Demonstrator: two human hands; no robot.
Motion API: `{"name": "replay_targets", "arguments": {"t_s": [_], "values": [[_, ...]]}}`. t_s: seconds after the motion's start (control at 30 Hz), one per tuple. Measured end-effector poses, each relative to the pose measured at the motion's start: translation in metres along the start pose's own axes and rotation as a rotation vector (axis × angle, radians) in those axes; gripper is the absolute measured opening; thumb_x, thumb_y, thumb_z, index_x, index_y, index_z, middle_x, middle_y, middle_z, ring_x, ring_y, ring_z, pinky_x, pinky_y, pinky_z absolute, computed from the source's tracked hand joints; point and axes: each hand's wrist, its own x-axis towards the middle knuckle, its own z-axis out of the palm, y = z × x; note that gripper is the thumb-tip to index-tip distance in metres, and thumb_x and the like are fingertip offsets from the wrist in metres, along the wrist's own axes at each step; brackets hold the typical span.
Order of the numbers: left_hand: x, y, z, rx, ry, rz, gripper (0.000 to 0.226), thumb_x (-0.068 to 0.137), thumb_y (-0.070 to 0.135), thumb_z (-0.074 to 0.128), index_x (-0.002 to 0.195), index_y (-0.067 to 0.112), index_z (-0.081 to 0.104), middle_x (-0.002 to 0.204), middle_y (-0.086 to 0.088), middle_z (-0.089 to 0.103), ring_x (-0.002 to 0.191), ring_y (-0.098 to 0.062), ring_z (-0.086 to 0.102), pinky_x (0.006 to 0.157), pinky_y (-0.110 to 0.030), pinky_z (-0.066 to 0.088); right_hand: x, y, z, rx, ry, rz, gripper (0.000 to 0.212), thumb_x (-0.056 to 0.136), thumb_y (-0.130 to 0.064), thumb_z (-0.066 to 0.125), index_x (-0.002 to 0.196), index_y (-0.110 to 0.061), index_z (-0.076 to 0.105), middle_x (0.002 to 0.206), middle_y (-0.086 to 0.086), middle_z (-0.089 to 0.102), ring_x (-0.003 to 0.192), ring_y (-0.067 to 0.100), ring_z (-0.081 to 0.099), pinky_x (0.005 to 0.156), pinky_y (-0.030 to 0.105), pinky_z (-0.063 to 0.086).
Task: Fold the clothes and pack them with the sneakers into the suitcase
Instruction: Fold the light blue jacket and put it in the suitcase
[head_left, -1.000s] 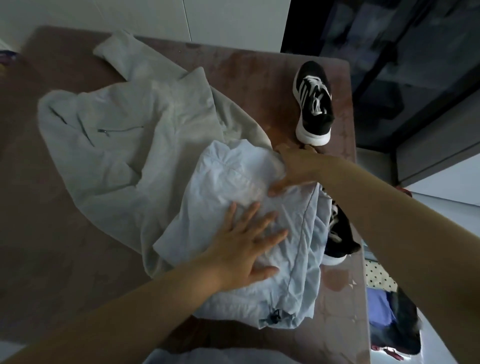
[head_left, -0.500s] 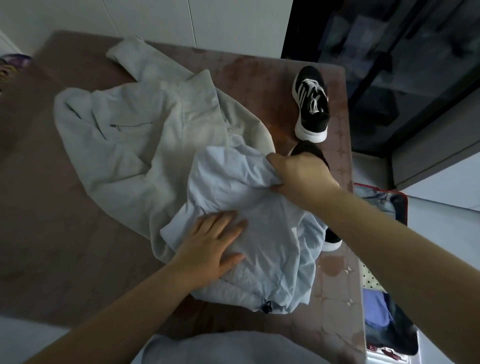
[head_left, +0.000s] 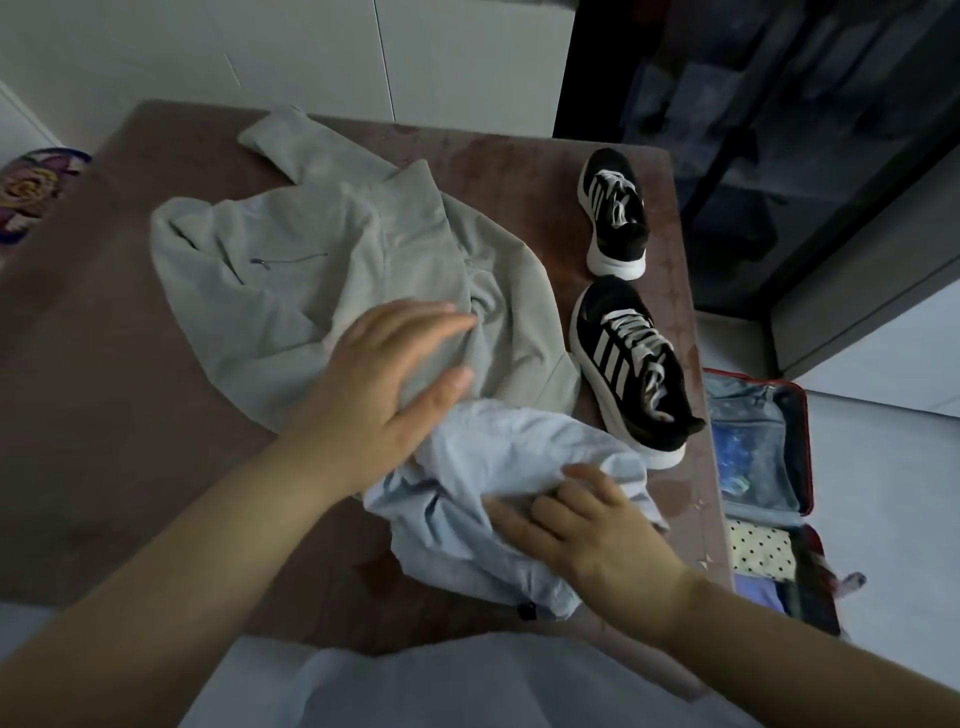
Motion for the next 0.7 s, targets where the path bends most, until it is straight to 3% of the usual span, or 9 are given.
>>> {"name": "replay_targets", "arguments": {"t_s": [0.07, 0.13, 0.23, 0.3, 0.33, 0.4, 0.47, 0.53, 0.7], "values": [[-0.004, 0.003, 0.019, 0.256, -0.327, -0.025, 0.076, 0.078, 0.075, 0.002, 0.144, 0.042, 0.017, 0.154, 0.008, 0.02, 0.142, -0.016, 0.014, 0.115, -0.035, 0.007, -0.017, -0.019, 0.013, 0.041, -0.062, -0.034, 0.046, 0.086, -0.015, 0.046, 0.132, -0.021, 0.046, 0.078, -0.007, 0.055, 0.076, 0.015, 0.047, 0.099, 0.038, 0.035], [-0.027, -0.009, 0.052, 0.45, -0.501, -0.061, 0.085, 0.065, 0.078, -0.022, 0.143, 0.047, -0.007, 0.158, 0.005, 0.004, 0.144, -0.027, 0.007, 0.115, -0.047, 0.004, -0.035, -0.026, 0.028, 0.059, -0.179, -0.042, 0.043, 0.084, -0.021, 0.048, 0.127, -0.025, 0.051, 0.076, -0.008, 0.058, 0.079, 0.013, 0.045, 0.101, 0.037, 0.036], [-0.061, -0.028, 0.082, 0.517, -0.551, -0.101, 0.07, 0.086, 0.07, -0.002, 0.145, 0.037, 0.018, 0.147, -0.008, 0.037, 0.133, -0.04, 0.034, 0.108, -0.057, 0.019, -0.049, -0.021, 0.03, 0.224, -0.314, 0.083, 0.022, 0.083, -0.038, 0.051, 0.099, -0.035, 0.066, 0.078, -0.015, 0.062, 0.079, 0.006, 0.055, 0.111, 0.03, 0.022], [-0.068, -0.04, 0.091, 0.523, -0.508, -0.077, 0.067, 0.089, 0.069, 0.01, 0.144, 0.033, 0.026, 0.146, -0.007, 0.039, 0.133, -0.038, 0.03, 0.105, -0.058, 0.017, -0.048, -0.02, 0.017, 0.422, -0.192, 0.279, 0.016, 0.084, -0.041, 0.056, 0.085, -0.03, 0.066, 0.083, -0.014, 0.064, 0.081, 0.006, 0.057, 0.105, 0.025, 0.03], [-0.07, -0.043, 0.095, 0.532, -0.481, -0.063, 0.067, 0.089, 0.069, 0.012, 0.144, 0.033, 0.025, 0.147, -0.006, 0.037, 0.134, -0.037, 0.027, 0.106, -0.059, 0.017, -0.045, -0.022, 0.012, 0.455, -0.082, 0.382, 0.017, 0.085, -0.039, 0.057, 0.089, -0.025, 0.065, 0.091, -0.009, 0.064, 0.087, 0.01, 0.056, 0.099, 0.026, 0.034], [-0.07, -0.044, 0.1, 0.54, -0.409, -0.05, 0.068, 0.088, 0.069, 0.011, 0.145, 0.034, 0.023, 0.148, -0.005, 0.035, 0.136, -0.036, 0.024, 0.106, -0.06, 0.017, -0.031, -0.027, 0.008, 0.346, 0.007, 0.572, 0.034, 0.087, -0.042, 0.051, 0.115, -0.023, 0.057, 0.117, 0.002, 0.058, 0.111, 0.022, 0.049, 0.105, 0.037, 0.032], [-0.071, -0.046, 0.105, 0.535, -0.384, -0.051, 0.068, 0.088, 0.07, 0.01, 0.145, 0.035, 0.021, 0.149, -0.004, 0.032, 0.137, -0.036, 0.023, 0.107, -0.061, 0.016, -0.018, -0.032, 0.018, 0.239, -0.109, 0.702, 0.055, 0.089, -0.058, 0.036, 0.138, -0.032, 0.037, 0.139, 0.009, 0.041, 0.13, 0.034, 0.032, 0.111, 0.052, 0.023], [-0.075, -0.052, 0.108, 0.537, -0.373, -0.04, 0.069, 0.088, 0.07, 0.011, 0.146, 0.035, 0.018, 0.151, -0.004, 0.028, 0.138, -0.037, 0.02, 0.108, -0.061, 0.012, -0.016, -0.036, 0.036, 0.199, -0.263, 0.765, 0.069, 0.086, -0.071, 0.023, 0.146, -0.037, 0.02, 0.148, 0.013, 0.029, 0.134, 0.042, 0.024, 0.106, 0.058, 0.018], [-0.078, -0.064, 0.114, 0.508, -0.424, -0.048, 0.068, 0.088, 0.071, 0.015, 0.146, 0.035, 0.021, 0.151, 0.0, 0.027, 0.137, -0.04, 0.021, 0.107, -0.062, 0.018, -0.039, -0.041, 0.068, 0.216, -0.528, 0.882, 0.087, 0.077, -0.082, 0.016, 0.149, -0.032, 0.013, 0.147, 0.02, 0.031, 0.128, 0.048, 0.038, 0.093, 0.065, 0.034]]}}
